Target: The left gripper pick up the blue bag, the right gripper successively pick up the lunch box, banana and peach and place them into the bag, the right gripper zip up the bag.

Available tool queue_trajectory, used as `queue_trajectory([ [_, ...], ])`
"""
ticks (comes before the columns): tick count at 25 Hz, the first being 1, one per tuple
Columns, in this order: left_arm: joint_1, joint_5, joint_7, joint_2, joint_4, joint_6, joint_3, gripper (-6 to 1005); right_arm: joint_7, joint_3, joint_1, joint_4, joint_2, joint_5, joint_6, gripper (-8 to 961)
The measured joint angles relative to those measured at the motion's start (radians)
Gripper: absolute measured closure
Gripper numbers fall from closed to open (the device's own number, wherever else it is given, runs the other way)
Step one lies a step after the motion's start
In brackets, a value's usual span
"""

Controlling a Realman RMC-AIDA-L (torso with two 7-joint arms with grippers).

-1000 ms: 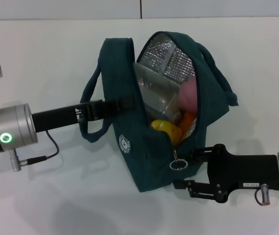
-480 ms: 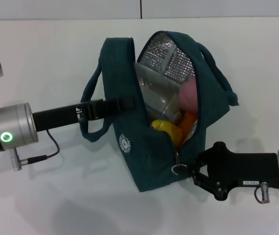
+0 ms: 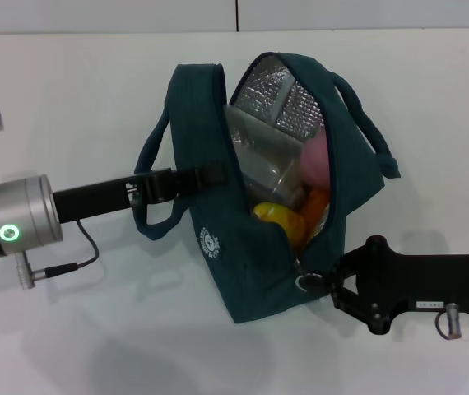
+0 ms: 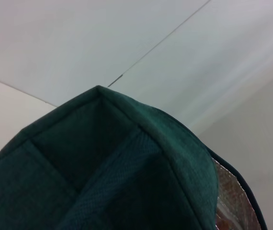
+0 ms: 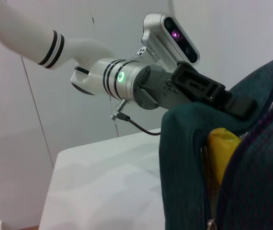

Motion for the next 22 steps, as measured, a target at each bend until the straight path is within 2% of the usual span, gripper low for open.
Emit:
queue_trajectory([
  [6, 0.001, -0.006, 0.055, -0.001, -0.013, 0.001, -0.001, 933, -0.004, 0.063, -0.018, -0.007, -0.015, -0.005, -0.090, 947],
  [9, 0.001, -0.010, 0.088, -0.001, -0.013, 0.001, -0.002, 718, -0.005, 0.108, -0.035, -0.022, -0.018, -0.006, -0.128, 947],
  [13, 0.002, -0.013, 0.155, -0.002, -0.014, 0.001, -0.002, 622, -0.006, 0.129, -0.042, -0.045, -0.019, -0.007, -0.146, 947],
  [16, 0.008, -0.028, 0.212, -0.002, -0.014, 0.001, -0.008, 549, -0.010, 0.130, -0.041, -0.072, -0.008, -0.007, -0.156, 947],
  [22, 0.058, -0.186, 0.352, 0.000, -0.027, -0.001, -0.010, 371, -0.017, 0.131, -0.048, -0.149, 0.007, 0.002, -0.175, 948],
])
